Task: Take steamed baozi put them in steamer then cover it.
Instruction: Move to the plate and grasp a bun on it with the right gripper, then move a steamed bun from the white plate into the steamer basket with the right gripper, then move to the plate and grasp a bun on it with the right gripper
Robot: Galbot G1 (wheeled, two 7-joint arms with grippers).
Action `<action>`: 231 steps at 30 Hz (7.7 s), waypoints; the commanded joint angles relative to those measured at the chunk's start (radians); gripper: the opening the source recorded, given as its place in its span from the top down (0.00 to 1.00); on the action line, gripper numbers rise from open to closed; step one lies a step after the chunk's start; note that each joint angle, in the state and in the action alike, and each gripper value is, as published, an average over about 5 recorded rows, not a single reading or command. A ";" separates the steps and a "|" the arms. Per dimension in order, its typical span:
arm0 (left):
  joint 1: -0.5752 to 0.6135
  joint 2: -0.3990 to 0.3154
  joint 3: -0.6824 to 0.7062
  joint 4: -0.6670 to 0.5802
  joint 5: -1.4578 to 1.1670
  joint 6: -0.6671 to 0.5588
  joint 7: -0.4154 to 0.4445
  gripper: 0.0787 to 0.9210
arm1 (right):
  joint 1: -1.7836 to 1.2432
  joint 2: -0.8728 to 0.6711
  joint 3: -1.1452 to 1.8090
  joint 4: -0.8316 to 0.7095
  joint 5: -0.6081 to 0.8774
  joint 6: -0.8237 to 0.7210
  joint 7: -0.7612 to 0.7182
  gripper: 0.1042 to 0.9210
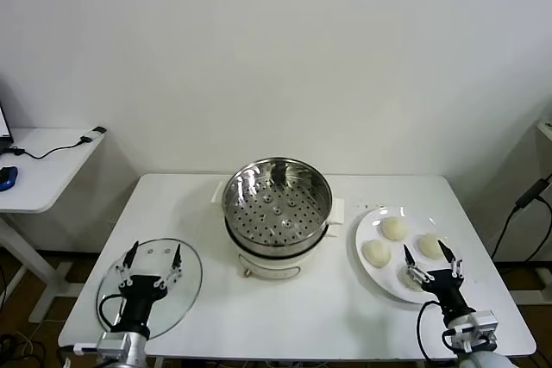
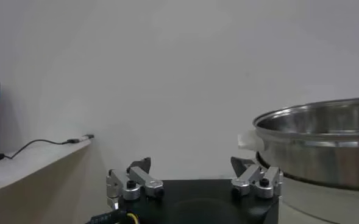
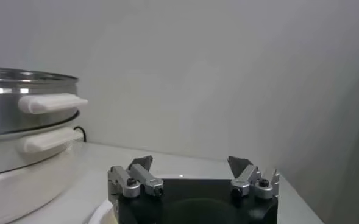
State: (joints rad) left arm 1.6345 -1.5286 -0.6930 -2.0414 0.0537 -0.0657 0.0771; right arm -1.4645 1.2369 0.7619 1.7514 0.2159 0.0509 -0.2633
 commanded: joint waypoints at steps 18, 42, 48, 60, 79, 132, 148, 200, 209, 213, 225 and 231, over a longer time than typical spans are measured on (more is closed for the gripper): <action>-0.003 0.034 0.006 0.018 -0.005 0.007 -0.021 0.12 | 0.852 -0.820 -0.831 -0.449 -0.185 -0.236 -0.575 0.12; -0.006 0.030 -0.011 0.032 -0.011 0.019 -0.034 0.12 | 1.611 -0.398 -1.703 -0.921 -0.312 -0.136 -0.821 0.12; -0.008 0.029 -0.012 0.037 -0.011 0.021 -0.035 0.12 | 1.586 -0.317 -1.691 -0.992 -0.316 -0.126 -0.817 0.12; -0.010 0.030 -0.016 0.053 -0.010 0.020 -0.037 0.12 | 1.550 -0.284 -1.691 -1.037 -0.313 -0.109 -0.815 0.12; -0.002 0.029 -0.015 0.054 -0.011 0.016 -0.040 0.12 | 1.545 -0.287 -1.679 -1.030 -0.286 -0.093 -0.822 0.29; 0.065 0.025 -0.014 0.010 -0.012 0.005 -0.045 0.12 | 1.842 0.292 -1.880 -1.021 -0.725 0.702 -0.815 0.28; 0.061 0.024 -0.013 0.025 -0.015 0.006 -0.048 0.12 | 1.826 0.300 -1.888 -1.092 -0.691 0.667 -0.830 0.20; 0.088 0.016 -0.004 0.004 -0.012 0.007 -0.064 0.12 | 1.714 -0.595 -2.040 -0.495 0.091 -0.313 -0.782 0.12; 0.089 0.015 -0.006 0.013 -0.011 0.008 -0.064 0.12 | 1.611 -0.517 -1.938 -0.596 0.029 -0.292 -0.773 0.12; 0.088 0.014 -0.004 0.017 -0.008 0.009 -0.064 0.12 | 1.592 -0.480 -1.907 -0.645 0.005 -0.283 -0.776 0.12; 0.083 0.014 -0.007 0.029 -0.007 0.009 -0.064 0.12 | 1.572 -0.417 -1.873 -0.712 -0.007 -0.269 -0.780 0.12; 0.083 0.014 -0.006 0.030 -0.007 0.009 -0.064 0.12 | 1.577 -0.413 -1.882 -0.709 0.008 -0.268 -0.788 0.16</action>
State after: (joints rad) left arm 1.7174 -1.5142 -0.6993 -2.0130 0.0461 -0.0568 0.0128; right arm 0.1351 0.8041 -1.1393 1.0703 0.2314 -0.2175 -1.0474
